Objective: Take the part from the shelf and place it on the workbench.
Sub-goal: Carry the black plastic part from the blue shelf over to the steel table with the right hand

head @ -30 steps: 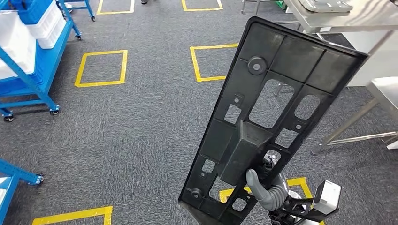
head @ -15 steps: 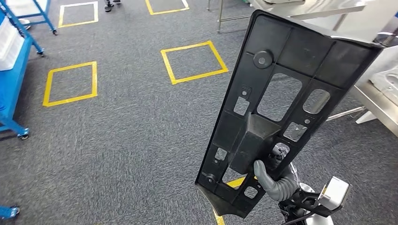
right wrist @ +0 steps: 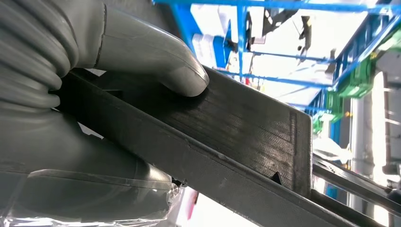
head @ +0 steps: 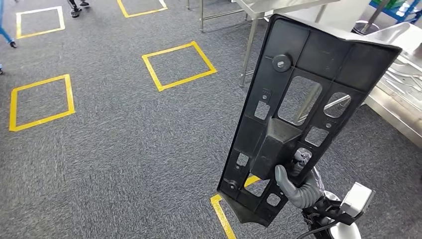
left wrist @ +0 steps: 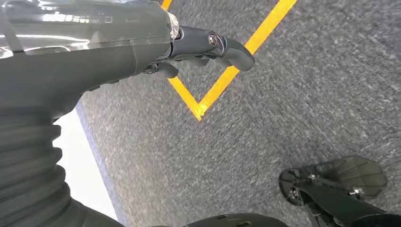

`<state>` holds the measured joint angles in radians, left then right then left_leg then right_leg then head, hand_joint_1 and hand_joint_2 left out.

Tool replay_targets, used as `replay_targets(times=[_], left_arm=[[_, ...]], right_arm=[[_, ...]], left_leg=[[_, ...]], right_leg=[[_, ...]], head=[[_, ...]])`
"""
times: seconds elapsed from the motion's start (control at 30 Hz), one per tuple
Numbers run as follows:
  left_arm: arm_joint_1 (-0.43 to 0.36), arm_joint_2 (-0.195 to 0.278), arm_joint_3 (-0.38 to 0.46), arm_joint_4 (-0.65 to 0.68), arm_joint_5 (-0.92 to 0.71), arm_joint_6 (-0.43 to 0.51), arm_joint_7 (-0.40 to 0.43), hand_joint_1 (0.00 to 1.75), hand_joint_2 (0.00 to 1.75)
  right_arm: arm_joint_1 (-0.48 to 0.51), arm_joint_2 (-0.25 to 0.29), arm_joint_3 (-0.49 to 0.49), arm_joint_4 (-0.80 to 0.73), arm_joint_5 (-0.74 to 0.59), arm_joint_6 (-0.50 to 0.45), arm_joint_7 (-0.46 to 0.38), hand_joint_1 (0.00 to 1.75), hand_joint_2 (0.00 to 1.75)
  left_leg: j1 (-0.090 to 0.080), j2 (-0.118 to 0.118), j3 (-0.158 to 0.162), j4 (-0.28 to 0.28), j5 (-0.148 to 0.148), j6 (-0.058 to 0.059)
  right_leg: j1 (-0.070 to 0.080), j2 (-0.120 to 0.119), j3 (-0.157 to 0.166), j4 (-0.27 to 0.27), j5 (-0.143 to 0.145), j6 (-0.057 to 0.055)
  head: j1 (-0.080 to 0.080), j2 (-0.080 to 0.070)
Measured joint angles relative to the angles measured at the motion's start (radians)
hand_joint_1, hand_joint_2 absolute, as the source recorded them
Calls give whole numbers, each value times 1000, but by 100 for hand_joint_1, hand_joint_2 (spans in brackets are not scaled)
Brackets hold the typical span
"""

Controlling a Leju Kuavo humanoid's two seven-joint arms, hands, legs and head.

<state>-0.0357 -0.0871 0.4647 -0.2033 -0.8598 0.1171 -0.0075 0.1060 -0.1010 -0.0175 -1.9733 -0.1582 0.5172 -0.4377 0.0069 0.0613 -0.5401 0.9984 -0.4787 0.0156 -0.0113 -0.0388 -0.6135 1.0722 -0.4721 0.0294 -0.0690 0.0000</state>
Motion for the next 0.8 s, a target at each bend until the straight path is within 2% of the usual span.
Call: replay_targets(times=[0.03, 0.07, 0.13, 0.17, 0.2, 0.23, 0.3, 0.33, 0.37, 0.4, 0.43, 0.47, 0.5, 0.53, 0.57, 0.63, 0.67, 0.73, 0.8], left_arm=[[-1, 0, 2, 0, 0, 0, 0, 0, 175], [-1, 0, 4, 0, 0, 0, 0, 0, 175], [-4, 0, 7, 0, 0, -1, -1, 0, 175], [-5, 1, 8, 0, 0, -1, -2, 0, 175], [-5, 2, 8, 0, 0, -1, -3, 0, 175], [-6, 2, 9, -1, 0, -1, -4, 0, 175], [-4, 2, 10, 0, 0, -2, -5, 0, 175], [-3, 2, 11, 0, 0, -3, -6, 0, 175], [-2, 2, 12, 0, 0, -3, -6, 0, 175], [-1, 3, 13, 0, 0, -3, -6, 0, 175], [-1, 3, 14, 0, 0, -3, -6, 0, 175], [0, 3, 15, 0, 0, -3, -6, 0, 175], [1, 3, 15, 0, 1, -3, -6, 0, 175], [1, 3, 16, 0, 1, -3, -6, 0, 175], [0, 3, 16, 0, 1, -3, -5, 0, 175], [-3, 3, 17, 0, 1, -2, -4, 0, 175], [-4, 3, 17, 0, 1, -2, -3, 0, 175], [-4, 2, 18, 0, 1, -1, -2, 0, 175], [-1, 1, 19, 0, 0, -2, -2, 0, 175]], right_arm=[[-3, -2, -4, 3, 0, 0, 0, 173, 175], [-5, -5, -7, 5, 0, -1, 1, 173, 175], [-8, -9, -14, 11, 3, -4, 3, 173, 175], [-8, -11, -17, 13, 6, -6, 4, 173, 175], [-10, -12, -19, 15, 10, -9, 4, 173, 175], [-13, -13, -20, 17, 14, -13, 4, 173, 175], [-17, -15, -21, 24, 22, -20, 1, 173, 175], [-17, -16, -21, 28, 26, -23, 0, 173, 175], [-17, -17, -21, 32, 28, -26, -1, 173, 175], [-17, -18, -21, 35, 30, -29, -2, 173, 175], [-17, -18, -21, 38, 30, -31, -2, 173, 175], [-17, -19, -21, 40, 31, -33, -3, 173, 175], [-17, -20, -21, 43, 31, -34, -3, 173, 175], [-17, -21, -21, 45, 32, -34, -3, 173, 175], [-17, -23, -21, 47, 32, -34, -4, 173, 175], [-17, -26, -20, 52, 33, -34, -5, 173, 175], [-16, -29, -20, 53, 34, -34, -7, 173, 175], [-19, -34, -19, 56, 37, -33, -11, 173, 175], [-22, -37, -16, 58, 42, -32, -15, 173, 175]], left_leg=[[-2, 6, 2, 0, -2, -5], [-3, 13, 4, 0, -5, -10], [-3, 26, 9, -1, -9, -22], [-2, 22, 11, 3, -14, -27], [-1, 9, 6, 21, -27, -31], [0, -11, -11, 61, -51, -35], [1, -47, -77, 195, -115, -39], [1, -52, -111, 258, -136, -40], [1, -54, -132, 292, -137, -40], [1, -56, -133, 284, -117, -39], [2, -61, -115, 236, -80, -37], [3, -75, -86, 164, -37, -33], [4, -95, -57, 94, -7, -30], [4, -112, -34, 44, 10, -26], [4, -123, -23, 17, 13, -22], [3, -114, -18, 8, 10, -13], [3, -104, -15, 3, 12, -7], [5, -82, -10, -7, 16, 7], [4, -61, -8, -9, 15, 14]], right_leg=[[4, -10, 21, -42, 10, -6], [8, -14, 30, -60, 11, -13], [9, 5, 29, -63, 12, -25], [7, 14, 32, -67, 14, -31], [4, 22, 36, -72, 16, -37], [1, 30, 40, -76, 18, -43], [2, 47, 41, -77, 18, -50], [4, 58, 41, -76, 17, -51], [5, 69, 41, -75, 17, -52], [5, 82, 43, -75, 16, -51], [5, 95, 45, -73, 15, -50], [5, 107, 47, -72, 13, -48], [6, 117, 47, -69, 11, -44], [6, 127, 46, -67, 9, -40], [6, 136, 43, -65, 9, -35], [3, 154, 37, -66, 11, -22], [2, 150, 35, -62, 8, -16], [4, 110, 11, -13, -22, -8], [2, 62, -50, 108, -82, -3]], head=[[0, 0], [0, 0], [0, 0], [0, 0], [0, 0], [0, 0], [0, 0], [0, 0], [0, 0], [0, 0], [0, 0], [0, 0], [0, 0], [0, 0], [0, 0], [0, 0], [0, 0], [0, 0], [0, 0]])
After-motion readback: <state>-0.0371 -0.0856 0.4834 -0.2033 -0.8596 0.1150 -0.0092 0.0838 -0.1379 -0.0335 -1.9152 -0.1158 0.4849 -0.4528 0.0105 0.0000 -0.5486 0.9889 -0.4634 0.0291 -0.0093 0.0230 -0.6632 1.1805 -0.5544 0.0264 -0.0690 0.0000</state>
